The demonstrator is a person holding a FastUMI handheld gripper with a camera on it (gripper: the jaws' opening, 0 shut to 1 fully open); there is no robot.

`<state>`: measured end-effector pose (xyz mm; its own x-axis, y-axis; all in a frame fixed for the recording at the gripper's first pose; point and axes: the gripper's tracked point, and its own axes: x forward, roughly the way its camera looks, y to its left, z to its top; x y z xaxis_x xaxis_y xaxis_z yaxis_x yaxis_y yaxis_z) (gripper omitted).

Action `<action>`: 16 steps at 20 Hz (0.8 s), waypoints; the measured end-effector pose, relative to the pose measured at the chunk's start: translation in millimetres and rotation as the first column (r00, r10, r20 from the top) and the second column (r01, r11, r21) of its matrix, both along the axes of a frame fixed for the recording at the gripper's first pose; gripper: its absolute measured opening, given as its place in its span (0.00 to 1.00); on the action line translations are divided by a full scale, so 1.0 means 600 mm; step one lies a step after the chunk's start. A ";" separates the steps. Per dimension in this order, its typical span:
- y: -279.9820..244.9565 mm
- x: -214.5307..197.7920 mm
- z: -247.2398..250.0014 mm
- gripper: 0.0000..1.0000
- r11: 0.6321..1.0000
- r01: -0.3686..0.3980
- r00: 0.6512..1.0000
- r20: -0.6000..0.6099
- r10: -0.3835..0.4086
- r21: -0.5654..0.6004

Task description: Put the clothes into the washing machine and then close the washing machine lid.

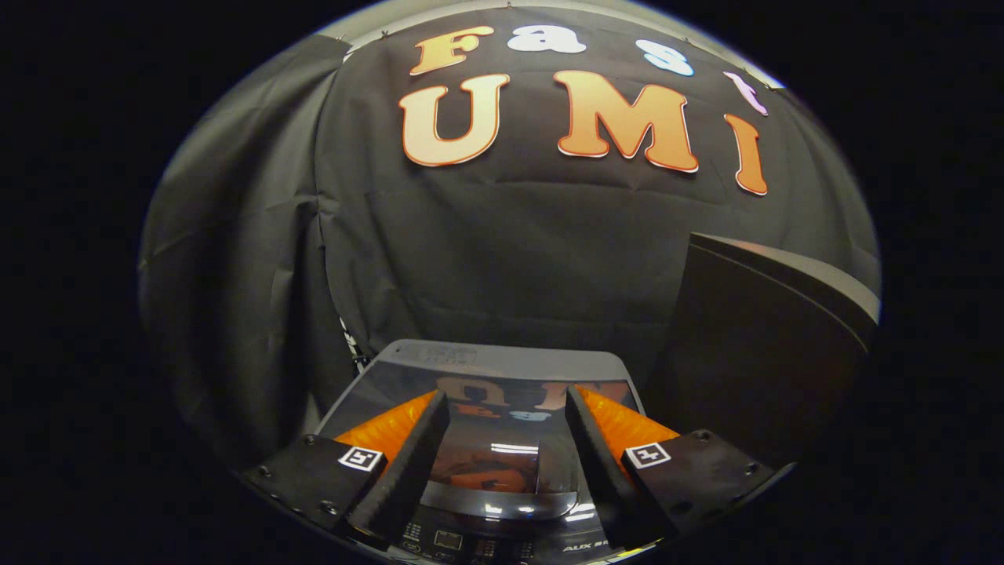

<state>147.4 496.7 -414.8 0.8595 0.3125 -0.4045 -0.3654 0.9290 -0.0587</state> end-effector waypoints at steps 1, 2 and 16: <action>-0.001 0.001 0.017 0.97 1.000 0.001 1.000 0.011 -0.001 0.009; -0.001 0.001 0.035 0.98 1.000 0.002 1.000 0.025 -0.003 0.018; -0.017 -0.024 0.320 0.98 0.993 -0.032 0.970 0.241 0.003 0.114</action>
<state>132.9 486.4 -222.7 0.9209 0.3612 -0.1467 -0.3702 0.9282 -0.0385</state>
